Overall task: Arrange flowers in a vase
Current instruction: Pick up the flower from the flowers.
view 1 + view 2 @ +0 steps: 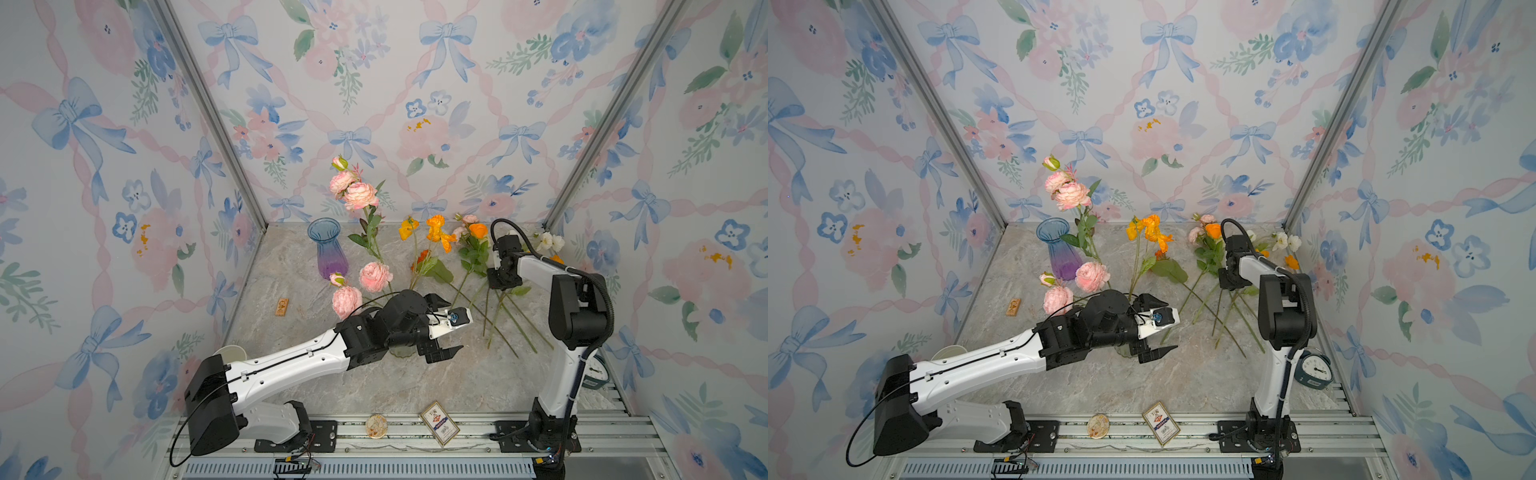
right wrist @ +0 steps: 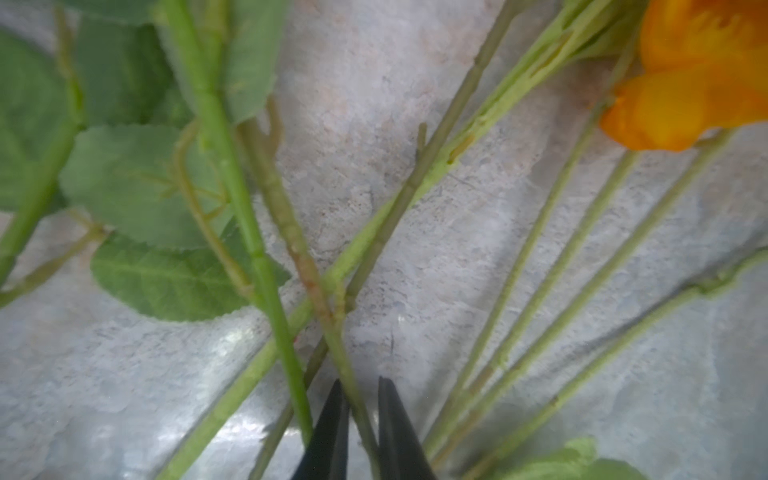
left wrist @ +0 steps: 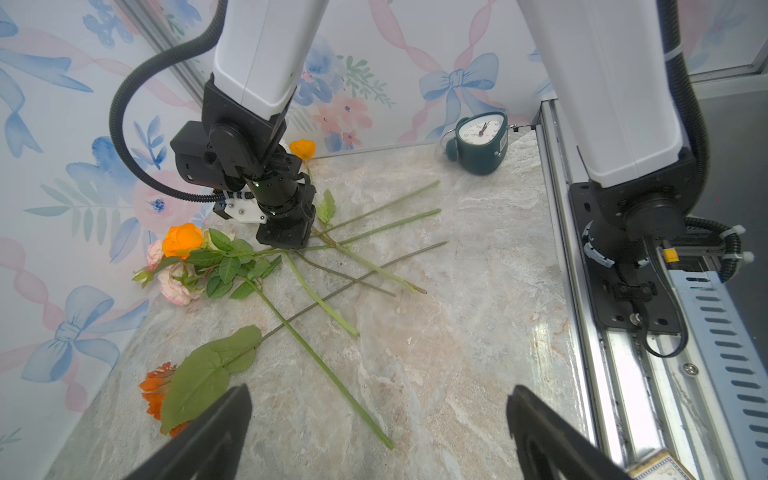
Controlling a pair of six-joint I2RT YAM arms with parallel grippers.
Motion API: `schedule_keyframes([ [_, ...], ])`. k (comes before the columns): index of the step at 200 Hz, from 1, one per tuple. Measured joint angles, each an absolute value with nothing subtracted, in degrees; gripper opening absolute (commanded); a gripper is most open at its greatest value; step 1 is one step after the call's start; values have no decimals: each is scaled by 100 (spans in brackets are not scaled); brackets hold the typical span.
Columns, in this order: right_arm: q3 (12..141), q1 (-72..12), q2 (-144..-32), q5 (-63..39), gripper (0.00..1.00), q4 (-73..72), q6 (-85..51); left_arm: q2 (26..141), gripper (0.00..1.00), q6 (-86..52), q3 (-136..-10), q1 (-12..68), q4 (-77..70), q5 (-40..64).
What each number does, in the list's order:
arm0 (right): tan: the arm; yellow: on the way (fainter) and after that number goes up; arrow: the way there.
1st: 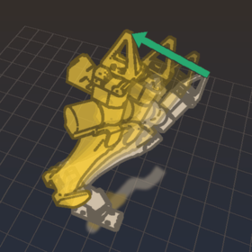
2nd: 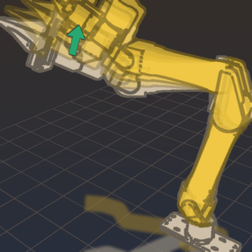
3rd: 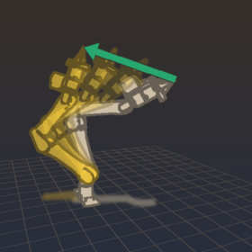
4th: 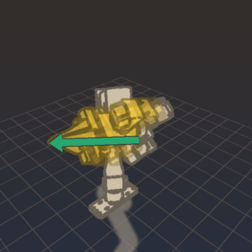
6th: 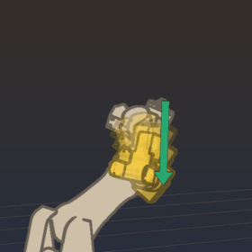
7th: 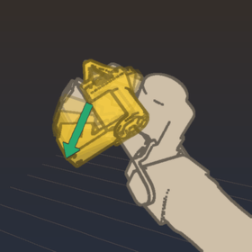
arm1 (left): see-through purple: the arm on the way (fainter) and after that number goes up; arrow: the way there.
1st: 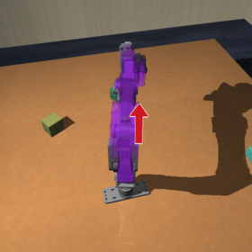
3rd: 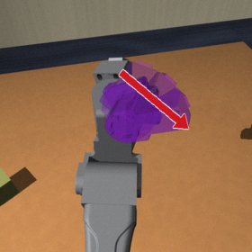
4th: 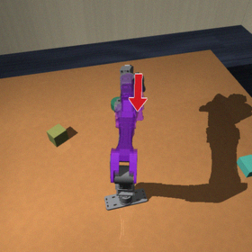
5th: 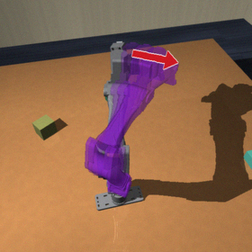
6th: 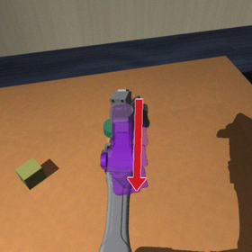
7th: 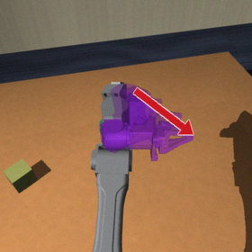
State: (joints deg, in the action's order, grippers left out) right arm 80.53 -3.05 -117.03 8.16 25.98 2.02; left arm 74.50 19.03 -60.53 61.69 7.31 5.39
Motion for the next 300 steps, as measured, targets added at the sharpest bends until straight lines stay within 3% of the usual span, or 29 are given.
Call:
schedule_keyframes([
  [36,8047,-346,-11699,801,0,2596,305,7450,98,1903,-6053,6147,731,539],
  [104,7994,-849,-11072,1315,0,3009,513,7430,98,1900,-6053,6143,731,539],
  [178,8766,-1881,-10884,5214,0,4353,998,7297,98,1887,-6053,6143,731,539],
  [217,8906,-1997,-10792,6473,0,4571,1232,7220,98,1887,-6053,6136,731,541],
  [258,8930,-1964,-9762,5725,0,4615,996,7196,98,1887,-6053,6119,731,541],
  [300,7717,-1439,-7710,3079,0,3463,213,7057,98,1890,-6031,6088,731,604],
])
